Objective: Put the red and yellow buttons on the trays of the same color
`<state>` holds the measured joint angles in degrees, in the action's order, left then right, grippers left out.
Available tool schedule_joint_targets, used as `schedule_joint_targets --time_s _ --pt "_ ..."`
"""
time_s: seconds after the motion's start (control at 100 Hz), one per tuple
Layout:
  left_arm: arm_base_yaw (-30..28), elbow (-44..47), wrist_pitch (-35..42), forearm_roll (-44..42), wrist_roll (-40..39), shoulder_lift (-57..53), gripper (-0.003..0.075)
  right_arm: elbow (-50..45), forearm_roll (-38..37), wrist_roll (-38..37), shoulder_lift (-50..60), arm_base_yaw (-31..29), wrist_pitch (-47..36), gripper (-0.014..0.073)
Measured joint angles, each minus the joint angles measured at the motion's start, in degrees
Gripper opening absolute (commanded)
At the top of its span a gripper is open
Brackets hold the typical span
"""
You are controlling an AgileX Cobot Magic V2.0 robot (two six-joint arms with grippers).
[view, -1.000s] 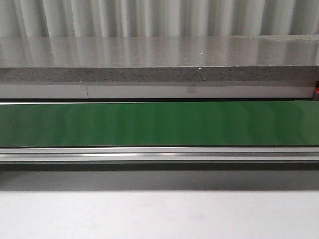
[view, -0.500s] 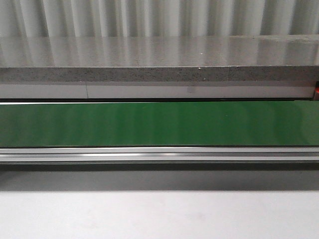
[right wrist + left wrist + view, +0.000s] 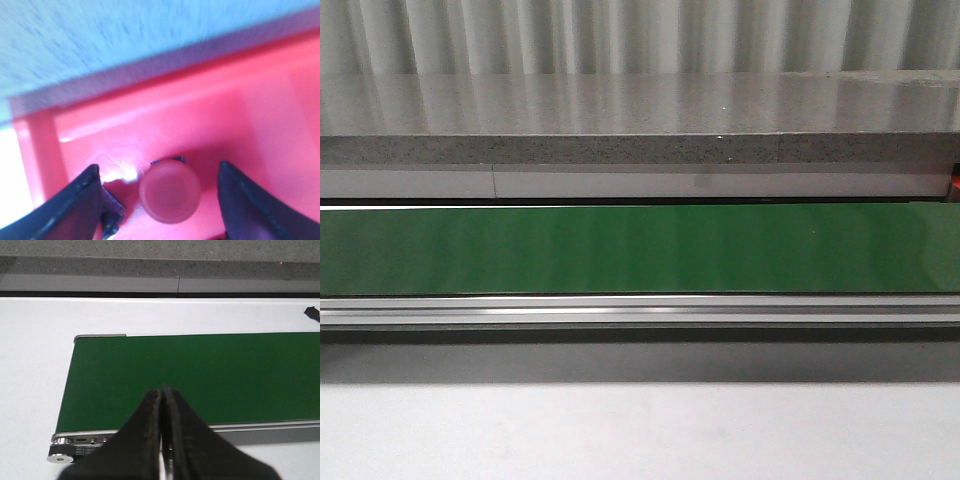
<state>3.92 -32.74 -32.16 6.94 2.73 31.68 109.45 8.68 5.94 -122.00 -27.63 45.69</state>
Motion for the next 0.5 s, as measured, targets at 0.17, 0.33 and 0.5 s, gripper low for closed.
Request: schedule_joint_targets --time_s 0.17,0.33,0.5 --pt "0.0 0.0 0.0 0.0 0.0 0.0 -0.002 0.0 0.09 0.0 5.83 1.13 0.0 0.05" --pt "0.0 0.0 0.0 0.0 0.0 0.0 -0.002 0.0 0.09 0.12 11.45 5.0 0.36 0.05" --pt "0.0 0.0 0.0 0.0 0.0 0.0 -0.002 0.0 0.13 0.92 16.28 10.64 3.89 0.05"
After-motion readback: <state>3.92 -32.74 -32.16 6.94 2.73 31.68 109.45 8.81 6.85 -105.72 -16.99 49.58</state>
